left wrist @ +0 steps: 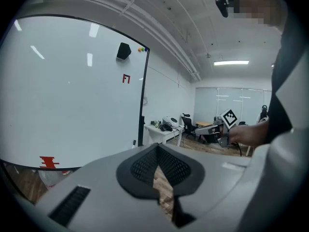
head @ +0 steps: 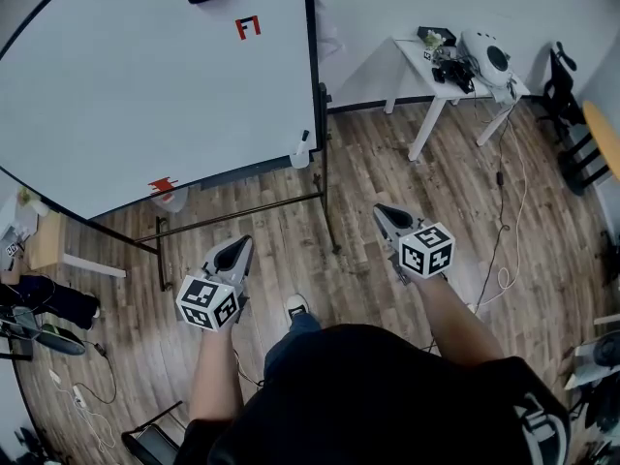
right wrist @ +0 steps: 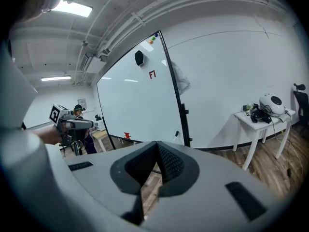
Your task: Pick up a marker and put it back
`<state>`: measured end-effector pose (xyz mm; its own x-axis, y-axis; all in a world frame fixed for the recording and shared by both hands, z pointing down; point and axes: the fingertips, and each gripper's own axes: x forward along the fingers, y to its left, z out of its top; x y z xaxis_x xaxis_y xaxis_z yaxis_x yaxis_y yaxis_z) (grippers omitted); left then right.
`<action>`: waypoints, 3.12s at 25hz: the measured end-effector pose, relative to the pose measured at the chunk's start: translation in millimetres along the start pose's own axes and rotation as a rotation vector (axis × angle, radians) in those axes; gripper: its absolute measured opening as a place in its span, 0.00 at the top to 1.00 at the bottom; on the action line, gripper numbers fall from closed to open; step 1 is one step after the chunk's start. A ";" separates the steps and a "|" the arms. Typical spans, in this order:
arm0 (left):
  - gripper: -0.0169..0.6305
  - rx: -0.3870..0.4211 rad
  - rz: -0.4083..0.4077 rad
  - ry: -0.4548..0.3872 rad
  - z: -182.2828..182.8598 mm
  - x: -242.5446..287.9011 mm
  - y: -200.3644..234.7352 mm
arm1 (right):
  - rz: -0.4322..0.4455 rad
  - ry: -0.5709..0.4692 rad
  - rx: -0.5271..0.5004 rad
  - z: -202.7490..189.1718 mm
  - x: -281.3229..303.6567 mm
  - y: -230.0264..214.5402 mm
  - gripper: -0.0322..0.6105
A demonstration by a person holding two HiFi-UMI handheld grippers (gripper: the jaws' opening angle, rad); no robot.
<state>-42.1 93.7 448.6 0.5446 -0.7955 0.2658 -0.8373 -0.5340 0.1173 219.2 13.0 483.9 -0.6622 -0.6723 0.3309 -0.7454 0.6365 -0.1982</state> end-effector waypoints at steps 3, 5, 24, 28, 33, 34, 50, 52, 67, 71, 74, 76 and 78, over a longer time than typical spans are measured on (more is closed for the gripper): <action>0.96 -0.007 -0.013 0.006 -0.6 7.2 19.0 | -0.007 0.009 0.005 1.8 19.8 0.7 0.95; 0.96 -0.012 -0.025 0.009 -1.1 12.5 31.2 | -0.013 0.016 0.008 3.3 33.1 1.2 0.95; 0.96 -0.004 -0.128 0.023 1.7 56.4 142.2 | -0.078 0.031 0.010 28.0 137.5 9.4 0.95; 0.96 0.006 -0.145 0.024 4.3 62.5 159.7 | -0.099 0.036 0.005 33.4 150.9 12.0 0.95; 0.96 0.006 -0.175 0.017 8.1 59.7 179.1 | -0.126 0.038 0.006 39.9 162.4 22.3 0.95; 0.96 0.006 -0.175 0.014 9.0 58.0 184.9 | -0.131 0.037 0.004 41.4 165.4 24.9 0.95; 0.96 0.025 -0.190 -0.018 30.8 43.4 217.7 | -0.147 0.030 -0.025 67.8 188.5 45.3 0.95; 0.96 0.038 -0.199 -0.006 31.2 46.4 214.5 | -0.145 0.023 -0.024 71.8 190.0 42.0 0.95; 0.96 0.069 -0.153 0.002 50.7 88.0 223.1 | -0.108 0.015 0.000 75.9 217.3 -5.9 0.95; 0.96 0.060 -0.137 0.015 52.1 102.3 226.3 | -0.094 0.027 0.002 77.5 228.3 -24.4 0.95; 0.96 0.052 -0.120 0.018 54.1 112.9 231.6 | -0.081 0.032 0.006 80.3 238.9 -35.9 0.95; 0.96 0.043 -0.108 0.022 54.2 120.1 235.8 | -0.072 0.039 0.009 79.8 246.2 -42.8 0.95; 0.96 0.036 -0.097 0.025 54.4 126.1 240.1 | -0.063 0.051 0.009 77.8 254.1 -49.3 0.95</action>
<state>-171.8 -150.4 458.2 0.6212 -0.7324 0.2786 -0.7781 -0.6186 0.1090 81.7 -218.6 505.9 -0.6094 -0.6906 0.3895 -0.7862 0.5901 -0.1836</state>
